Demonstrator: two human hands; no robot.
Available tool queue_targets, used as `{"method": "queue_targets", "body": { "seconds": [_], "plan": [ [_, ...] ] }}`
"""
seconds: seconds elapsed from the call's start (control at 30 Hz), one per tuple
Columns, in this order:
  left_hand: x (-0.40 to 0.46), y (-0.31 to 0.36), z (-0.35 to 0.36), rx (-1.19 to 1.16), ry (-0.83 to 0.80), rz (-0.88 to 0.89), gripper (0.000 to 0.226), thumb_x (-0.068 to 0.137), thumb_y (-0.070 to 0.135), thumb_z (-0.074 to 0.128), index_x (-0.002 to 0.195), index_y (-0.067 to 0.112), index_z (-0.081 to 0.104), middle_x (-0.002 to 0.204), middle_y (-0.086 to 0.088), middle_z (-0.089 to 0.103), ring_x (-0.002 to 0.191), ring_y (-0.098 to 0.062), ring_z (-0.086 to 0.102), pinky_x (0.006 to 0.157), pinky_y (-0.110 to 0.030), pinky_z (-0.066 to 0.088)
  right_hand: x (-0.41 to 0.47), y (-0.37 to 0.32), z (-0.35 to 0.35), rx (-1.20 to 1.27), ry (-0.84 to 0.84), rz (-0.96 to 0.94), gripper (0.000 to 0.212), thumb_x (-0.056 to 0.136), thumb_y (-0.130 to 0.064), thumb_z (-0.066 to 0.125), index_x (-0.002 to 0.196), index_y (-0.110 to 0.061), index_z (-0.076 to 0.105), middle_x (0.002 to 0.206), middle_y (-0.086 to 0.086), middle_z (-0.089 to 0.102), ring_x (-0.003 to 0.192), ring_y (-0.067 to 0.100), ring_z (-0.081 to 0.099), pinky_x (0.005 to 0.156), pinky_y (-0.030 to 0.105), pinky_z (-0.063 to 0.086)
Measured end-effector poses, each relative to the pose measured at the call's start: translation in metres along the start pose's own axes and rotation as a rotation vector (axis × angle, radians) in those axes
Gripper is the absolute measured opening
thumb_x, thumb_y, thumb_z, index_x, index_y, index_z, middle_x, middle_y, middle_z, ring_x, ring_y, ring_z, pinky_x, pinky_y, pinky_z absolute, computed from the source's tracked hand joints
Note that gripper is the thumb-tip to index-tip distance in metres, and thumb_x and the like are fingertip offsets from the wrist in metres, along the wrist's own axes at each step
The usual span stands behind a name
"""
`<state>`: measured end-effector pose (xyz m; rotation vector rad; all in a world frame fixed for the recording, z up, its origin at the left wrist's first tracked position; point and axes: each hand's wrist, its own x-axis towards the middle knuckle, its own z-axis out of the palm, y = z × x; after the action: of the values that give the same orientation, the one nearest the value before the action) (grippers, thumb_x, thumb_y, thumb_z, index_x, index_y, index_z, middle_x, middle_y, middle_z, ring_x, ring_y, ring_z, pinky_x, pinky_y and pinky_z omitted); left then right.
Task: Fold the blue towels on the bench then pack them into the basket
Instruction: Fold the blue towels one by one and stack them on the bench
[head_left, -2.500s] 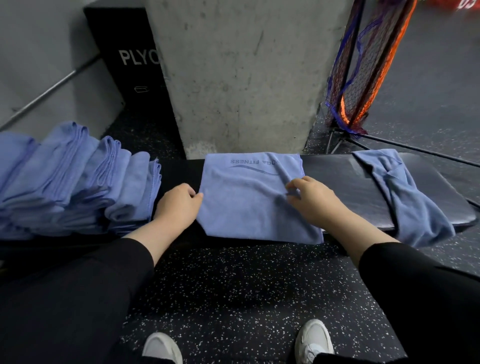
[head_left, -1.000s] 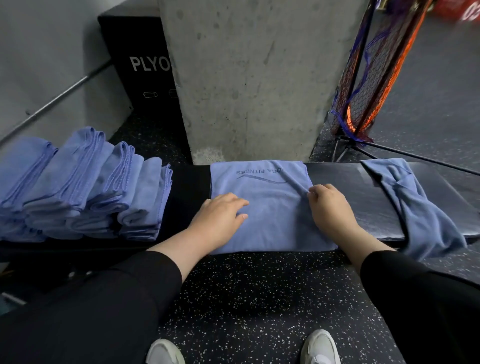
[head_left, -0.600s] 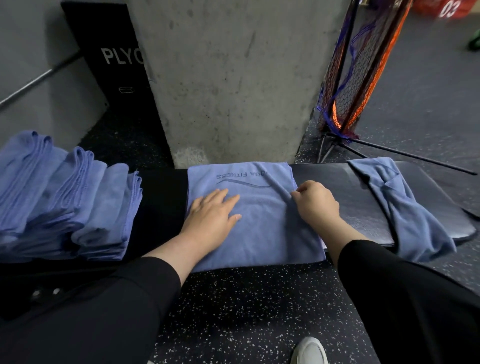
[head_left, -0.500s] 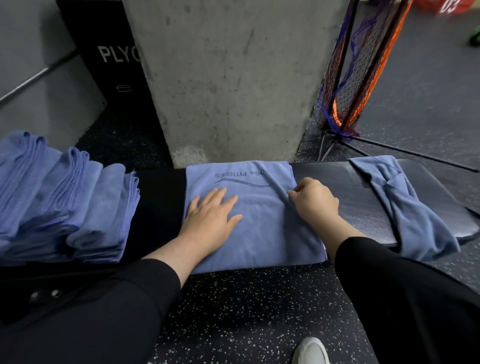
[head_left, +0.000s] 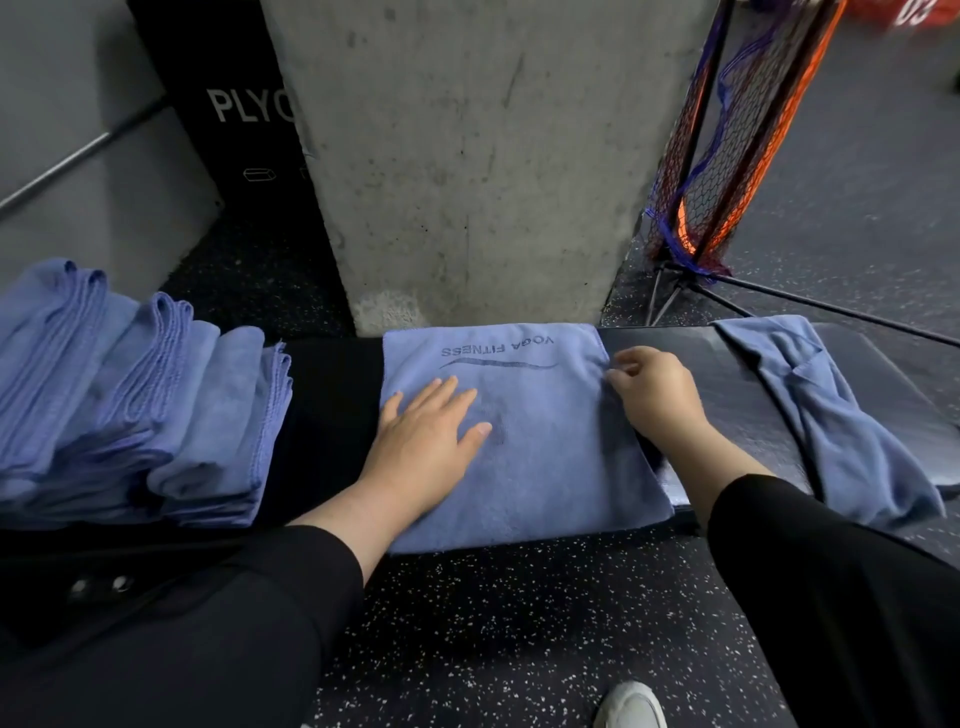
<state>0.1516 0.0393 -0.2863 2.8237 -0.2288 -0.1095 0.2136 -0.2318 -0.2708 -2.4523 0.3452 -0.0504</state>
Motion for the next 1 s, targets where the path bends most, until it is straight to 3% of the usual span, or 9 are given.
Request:
{"method": "queue_targets", "body": {
  "seconds": [0.1, 0.27, 0.4, 0.53, 0.6, 0.7, 0.77, 0.87, 1.0],
  "plan": [
    [0.002, -0.008, -0.006, 0.033, 0.027, -0.065, 0.057, 0.104, 0.053, 0.036, 0.155, 0.029, 0.033, 0.168, 0.002, 0.020, 0.155, -0.012, 0.011, 0.124, -0.048, 0.007, 0.002, 0.002, -0.002, 0.017, -0.008, -0.038, 0.031, 0.089, -0.022, 0.066, 0.121, -0.018, 0.067, 0.111, 0.006, 0.071, 0.109, 0.030, 0.063, 0.089, 0.034, 0.047],
    [-0.001, -0.012, -0.013, 0.054, -0.072, -0.082, 0.058, 0.105, 0.053, 0.035, 0.157, 0.030, 0.028, 0.170, 0.000, 0.009, 0.157, -0.016, 0.003, 0.124, -0.056, 0.002, -0.009, 0.009, 0.004, -0.242, -0.033, -0.200, 0.031, 0.096, -0.037, 0.059, 0.123, -0.024, 0.062, 0.123, 0.003, 0.055, 0.116, 0.032, 0.052, 0.094, 0.049, 0.046],
    [-0.014, -0.014, -0.015, 0.132, -0.043, 0.058, 0.060, 0.104, 0.053, 0.038, 0.158, 0.029, 0.028, 0.169, 0.002, 0.014, 0.156, -0.013, 0.007, 0.125, -0.050, 0.003, -0.027, 0.008, -0.006, -0.270, 0.003, -0.503, 0.019, 0.090, -0.031, 0.070, 0.106, -0.019, 0.069, 0.105, 0.001, 0.059, 0.102, 0.031, 0.056, 0.082, 0.046, 0.048],
    [-0.041, -0.020, -0.018, 0.181, -0.056, 0.277, 0.073, 0.094, 0.066, 0.019, 0.156, 0.030, 0.035, 0.167, 0.005, 0.025, 0.154, -0.009, 0.017, 0.125, -0.040, 0.008, -0.064, 0.018, -0.010, -0.276, -0.176, -0.793, 0.020, 0.090, -0.041, 0.066, 0.088, -0.021, 0.068, 0.089, -0.004, 0.061, 0.084, 0.023, 0.061, 0.074, 0.041, 0.052],
    [-0.059, -0.025, -0.018, 0.216, -0.123, 0.346, 0.087, 0.085, 0.073, 0.008, 0.157, 0.031, 0.033, 0.167, 0.006, 0.021, 0.155, -0.008, 0.014, 0.125, -0.035, 0.004, -0.079, 0.028, -0.012, -0.307, -0.272, -0.849, 0.030, 0.090, -0.055, 0.059, 0.096, -0.026, 0.068, 0.100, -0.009, 0.061, 0.092, 0.016, 0.062, 0.080, 0.041, 0.053],
    [-0.082, -0.036, -0.016, 0.306, -0.202, 0.361, 0.092, 0.087, 0.085, 0.009, 0.162, 0.032, 0.010, 0.169, 0.008, -0.003, 0.155, -0.006, -0.006, 0.126, -0.035, -0.004, -0.090, 0.049, -0.024, -0.381, -0.373, -0.833, 0.055, 0.084, -0.066, 0.061, 0.125, -0.029, 0.063, 0.134, -0.008, 0.056, 0.121, 0.015, 0.057, 0.098, 0.041, 0.050],
    [-0.091, -0.044, -0.017, 0.351, -0.198, 0.338, 0.086, 0.094, 0.076, 0.026, 0.162, 0.030, 0.001, 0.168, 0.008, -0.011, 0.155, -0.008, -0.009, 0.126, -0.036, -0.004, -0.095, 0.059, -0.033, -0.475, -0.400, -0.786, 0.070, 0.081, -0.059, 0.068, 0.142, -0.028, 0.054, 0.154, -0.006, 0.044, 0.139, 0.016, 0.044, 0.111, 0.041, 0.040],
    [-0.097, -0.052, -0.021, 0.380, -0.192, 0.299, 0.081, 0.101, 0.042, 0.052, 0.162, 0.028, 0.001, 0.169, 0.005, -0.010, 0.156, -0.010, -0.006, 0.126, -0.035, -0.001, -0.098, 0.065, -0.042, -0.449, -0.386, -0.712, 0.068, 0.080, -0.019, 0.076, 0.144, -0.022, 0.054, 0.157, -0.003, 0.041, 0.142, 0.020, 0.044, 0.116, 0.038, 0.037],
    [-0.098, -0.059, -0.028, 0.270, -0.169, 0.298, 0.064, 0.105, 0.028, 0.050, 0.161, 0.025, 0.021, 0.169, 0.002, 0.010, 0.156, -0.010, 0.009, 0.124, -0.032, 0.009, -0.100, 0.061, -0.048, -0.400, -0.362, -0.626, 0.046, 0.092, -0.011, 0.063, 0.136, -0.024, 0.063, 0.152, -0.013, 0.045, 0.139, 0.010, 0.046, 0.112, 0.020, 0.030]
  ]
}}
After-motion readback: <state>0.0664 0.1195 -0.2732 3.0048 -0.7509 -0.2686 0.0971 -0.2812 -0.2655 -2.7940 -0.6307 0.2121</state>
